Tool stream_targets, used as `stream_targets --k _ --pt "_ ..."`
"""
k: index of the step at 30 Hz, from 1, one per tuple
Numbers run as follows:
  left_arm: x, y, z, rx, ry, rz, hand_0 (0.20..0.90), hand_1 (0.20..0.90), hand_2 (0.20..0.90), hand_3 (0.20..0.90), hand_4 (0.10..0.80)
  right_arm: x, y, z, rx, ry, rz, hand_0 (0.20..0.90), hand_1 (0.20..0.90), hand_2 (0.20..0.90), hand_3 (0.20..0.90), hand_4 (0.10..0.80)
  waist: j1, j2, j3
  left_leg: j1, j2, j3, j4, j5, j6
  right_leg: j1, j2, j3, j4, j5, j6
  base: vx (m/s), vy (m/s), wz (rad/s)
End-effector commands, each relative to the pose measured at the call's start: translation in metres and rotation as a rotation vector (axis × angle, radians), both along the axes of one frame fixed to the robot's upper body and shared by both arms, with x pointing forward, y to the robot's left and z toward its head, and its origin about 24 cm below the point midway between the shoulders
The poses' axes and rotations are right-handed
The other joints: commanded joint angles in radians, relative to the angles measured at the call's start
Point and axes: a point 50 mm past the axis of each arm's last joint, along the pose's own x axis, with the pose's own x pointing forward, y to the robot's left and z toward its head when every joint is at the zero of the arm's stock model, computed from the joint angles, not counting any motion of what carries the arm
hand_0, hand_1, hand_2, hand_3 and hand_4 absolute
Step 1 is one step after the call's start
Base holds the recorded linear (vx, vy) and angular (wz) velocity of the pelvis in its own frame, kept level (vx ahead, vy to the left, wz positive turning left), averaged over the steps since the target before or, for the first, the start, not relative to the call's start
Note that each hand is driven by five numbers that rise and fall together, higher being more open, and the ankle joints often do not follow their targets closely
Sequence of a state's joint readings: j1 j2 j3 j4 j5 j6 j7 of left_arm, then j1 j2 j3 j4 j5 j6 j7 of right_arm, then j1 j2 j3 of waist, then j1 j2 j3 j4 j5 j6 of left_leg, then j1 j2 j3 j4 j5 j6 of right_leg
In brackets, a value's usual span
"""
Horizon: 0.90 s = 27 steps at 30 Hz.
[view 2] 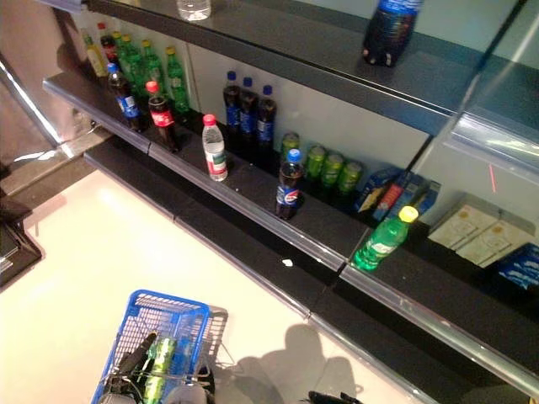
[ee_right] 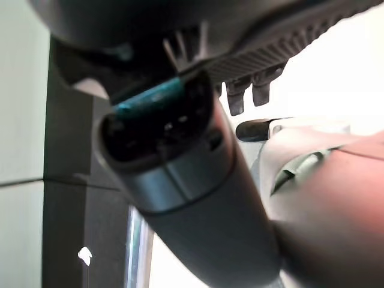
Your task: Pick up the drink and place into the basket.
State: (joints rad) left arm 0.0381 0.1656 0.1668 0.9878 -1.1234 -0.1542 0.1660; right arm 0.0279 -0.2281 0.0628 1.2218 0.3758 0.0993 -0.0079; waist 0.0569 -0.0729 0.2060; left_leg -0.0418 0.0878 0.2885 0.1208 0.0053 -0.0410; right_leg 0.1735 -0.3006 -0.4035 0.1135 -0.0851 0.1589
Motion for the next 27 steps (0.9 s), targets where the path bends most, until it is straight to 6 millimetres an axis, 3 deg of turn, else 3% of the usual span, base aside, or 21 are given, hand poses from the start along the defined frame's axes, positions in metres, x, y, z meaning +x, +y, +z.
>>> stream_targets --k 1,2,3,4,6,7,8,11,14,17,18,20,22,24,25,27 --pt "0.025 -0.004 0.013 0.084 -0.105 -0.143 0.3 0.3 0.3 0.2 0.1 -0.023 -0.016 0.0 -0.138 0.142 0.132 0.9 0.9 0.9 0.9 0.8 0.029 0.026 0.007 0.028 0.004 -0.033 0.085 -0.067 0.01 -0.067 -0.019 0.069 0.114 0.1 0.0 0.165 0.501 0.61" --pt "0.026 -0.005 0.012 0.083 -0.108 -0.163 0.3 0.3 0.3 0.2 0.1 -0.027 -0.01 -0.002 -0.134 0.154 0.113 0.9 0.9 0.9 0.9 0.8 0.022 0.044 0.006 0.052 -0.033 -0.049 0.041 -0.065 0.042 -0.134 -0.044 0.113 0.291 0.165 0.007 0.193 0.559 0.73" --pt "0.025 -0.006 0.011 0.086 -0.11 -0.178 0.3 0.3 0.3 0.2 0.1 -0.028 -0.008 -0.003 -0.126 0.158 0.1 0.9 0.9 0.9 0.9 0.8 0.012 0.06 0.007 0.07 -0.038 -0.059 0.016 -0.061 0.052 -0.169 -0.029 0.136 0.365 0.165 -0.001 0.198 0.552 0.79" --pt "0.027 -0.007 0.012 0.088 -0.126 -0.193 0.3 0.3 0.3 0.2 0.1 -0.029 -0.005 -0.003 -0.111 0.157 0.078 0.9 0.9 0.9 0.9 0.8 -0.005 0.069 0.008 0.083 -0.049 -0.075 -0.006 -0.059 0.062 -0.208 0.01 0.187 0.419 0.164 -0.007 0.181 0.341 0.66" --pt "0.031 -0.012 0.012 0.074 -0.165 -0.226 0.3 0.3 0.3 0.2 0.1 -0.033 -0.001 -0.005 -0.085 0.147 0.026 0.9 0.9 0.9 0.9 0.8 -0.048 0.071 0.001 0.094 -0.085 -0.137 -0.04 -0.058 0.077 -0.249 0.16 0.266 0.397 0.105 -0.022 0.218 0.24 0.77" --pt "0.034 -0.015 0.012 0.062 -0.187 -0.234 0.3 0.3 0.3 0.2 0.1 -0.034 -0.001 -0.005 -0.081 0.139 0.01 0.9 0.9 0.9 0.9 0.8 -0.063 0.069 -0.008 0.095 -0.107 -0.169 -0.054 -0.058 0.083 -0.271 0.217 0.291 0.372 0.103 -0.031 0.388 0.27 1.35" --pt "0.039 -0.018 0.014 0.046 -0.224 -0.223 0.3 0.3 0.3 0.2 0.1 -0.033 -0.001 -0.005 -0.081 0.122 0.021 0.9 0.9 0.9 0.9 0.8 -0.08 0.059 -0.015 0.107 -0.14 -0.198 -0.062 -0.067 0.092 -0.283 0.248 0.304 0.315 0.101 -0.043 0.347 0.214 1.29" --pt "0.045 -0.023 0.016 0.024 -0.246 -0.205 0.3 0.3 0.3 0.2 0.1 -0.03 -0.004 -0.004 -0.08 0.121 0.017 0.9 0.9 0.9 0.9 0.8 -0.098 0.041 -0.017 0.133 -0.182 -0.245 -0.067 -0.102 0.101 -0.331 0.265 0.322 0.162 0.128 -0.051 0.416 0.121 1.32" --pt "0.038 -0.031 0.009 -0.027 -0.25 -0.204 0.3 0.3 0.3 0.2 0.1 -0.038 -0.006 -0.004 -0.077 0.138 -0.001 0.9 0.9 0.9 0.9 0.8 -0.133 0.018 -0.029 0.191 -0.253 -0.372 -0.074 -0.162 0.114 -0.44 0.289 0.366 -0.013 0.275 -0.028 0.567 0.075 1.01" --pt "0.027 -0.038 0.002 -0.044 -0.225 -0.234 0.3 0.3 0.3 0.2 0.1 -0.041 -0.006 -0.004 -0.078 0.156 -0.006 0.9 0.9 0.9 0.9 0.8 -0.149 0.011 -0.036 0.276 -0.279 -0.435 -0.042 -0.253 0.116 -0.5 0.278 0.3 -0.118 0.361 -0.009 0.598 0.046 1.0" --pt "0.022 -0.039 0.0 -0.047 -0.214 -0.244 0.3 0.3 0.3 0.2 0.1 -0.043 -0.006 -0.004 -0.076 0.165 -0.01 0.9 0.9 0.9 0.9 0.8 -0.15 0.008 -0.04 0.301 -0.29 -0.441 -0.014 -0.287 0.119 -0.503 0.274 0.272 -0.116 0.359 -0.018 0.492 0.023 0.68" --pt "0.018 -0.04 -0.002 -0.05 -0.197 -0.248 0.3 0.3 0.3 0.2 0.1 -0.046 -0.008 -0.004 -0.074 0.178 -0.015 0.9 0.9 0.9 0.9 0.8 -0.153 0.013 -0.056 0.319 -0.295 -0.449 0.005 -0.294 0.119 -0.487 0.284 0.261 -0.093 0.335 -0.043 0.441 0.014 0.54" --pt "0.013 -0.038 -0.006 -0.061 -0.166 -0.23 0.3 0.3 0.3 0.2 0.1 -0.053 -0.009 -0.005 -0.077 0.201 -0.036 0.9 0.9 0.9 0.9 0.8 -0.179 0.042 -0.092 0.354 -0.286 -0.43 0.123 -0.223 0.083 -0.468 0.323 0.259 -0.018 0.263 -0.095 0.525 0.017 0.64" --pt "0.015 -0.036 -0.005 -0.054 -0.169 -0.22 0.3 0.3 0.3 0.2 0.1 -0.051 -0.008 -0.005 -0.075 0.186 -0.025 0.9 0.9 0.9 0.9 0.8 -0.193 0.053 -0.102 0.334 -0.26 -0.351 0.292 -0.065 0.02 -0.439 0.333 0.226 0.037 0.202 -0.129 0.419 -0.058 0.82" --pt "0.017 -0.038 -0.004 -0.051 -0.178 -0.238 0.3 0.3 0.3 0.2 0.1 -0.049 -0.009 -0.004 -0.076 0.165 -0.003 0.9 0.9 0.9 0.9 0.8 -0.198 0.044 -0.097 0.28 -0.252 -0.298 0.411 0.016 -0.011 -0.401 0.335 0.239 0.029 0.18 -0.15 0.438 -0.116 0.64" --pt "0.018 -0.039 -0.004 -0.048 -0.184 -0.249 0.3 0.3 0.3 0.2 0.1 -0.045 -0.011 -0.004 -0.088 0.143 0.023 0.9 0.9 0.9 0.9 0.8 -0.196 0.03 -0.091 0.227 -0.229 -0.228 0.541 0.05 -0.034 -0.361 0.321 0.22 0.026 0.16 -0.167 0.327 -0.097 0.1"
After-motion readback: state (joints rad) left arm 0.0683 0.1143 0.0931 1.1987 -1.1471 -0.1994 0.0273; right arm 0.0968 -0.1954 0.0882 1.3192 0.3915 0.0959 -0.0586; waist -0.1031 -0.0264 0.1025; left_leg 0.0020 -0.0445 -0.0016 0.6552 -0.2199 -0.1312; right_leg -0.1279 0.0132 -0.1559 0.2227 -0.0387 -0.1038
